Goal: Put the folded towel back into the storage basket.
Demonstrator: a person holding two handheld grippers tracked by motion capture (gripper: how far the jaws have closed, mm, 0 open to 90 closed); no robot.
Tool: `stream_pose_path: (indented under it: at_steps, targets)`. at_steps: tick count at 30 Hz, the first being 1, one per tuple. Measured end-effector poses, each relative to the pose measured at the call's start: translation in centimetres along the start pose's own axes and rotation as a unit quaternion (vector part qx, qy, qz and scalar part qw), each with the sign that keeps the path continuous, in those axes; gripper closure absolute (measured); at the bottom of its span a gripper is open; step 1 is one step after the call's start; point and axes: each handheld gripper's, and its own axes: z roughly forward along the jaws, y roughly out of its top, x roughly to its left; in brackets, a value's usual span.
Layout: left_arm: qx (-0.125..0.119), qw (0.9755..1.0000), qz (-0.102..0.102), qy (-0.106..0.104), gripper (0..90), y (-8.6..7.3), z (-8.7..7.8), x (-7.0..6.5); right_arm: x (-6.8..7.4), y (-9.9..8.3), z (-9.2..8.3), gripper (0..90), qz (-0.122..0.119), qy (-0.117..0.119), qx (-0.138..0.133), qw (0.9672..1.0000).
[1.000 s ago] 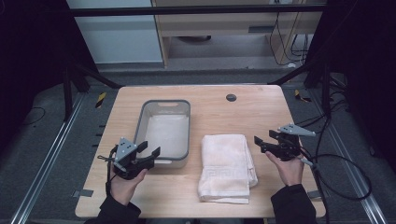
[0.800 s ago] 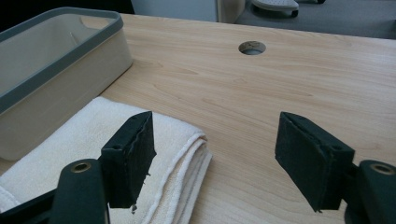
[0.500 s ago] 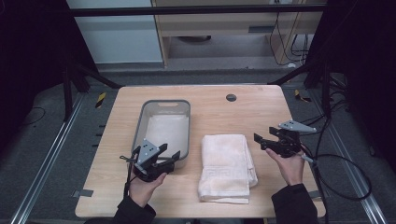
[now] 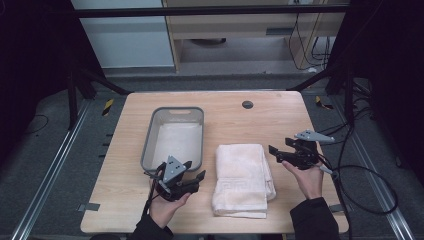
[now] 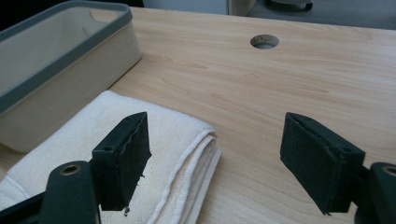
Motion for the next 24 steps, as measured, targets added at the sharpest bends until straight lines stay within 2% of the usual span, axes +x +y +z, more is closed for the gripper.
stream_pose_path:
  at_steps: [10,24]
  targets:
    - [0.023,0.9996,0.008,-0.013,42.0,-1.0,1.3,-1.1,0.2,-0.4,0.4,23.4,-0.012,0.001,0.016,0.9998]
    - [0.055,0.9981,0.021,-0.020,41.0,-2.3,3.5,-2.3,0.9,-1.0,1.5,23.8,-0.025,0.016,0.035,0.9989]
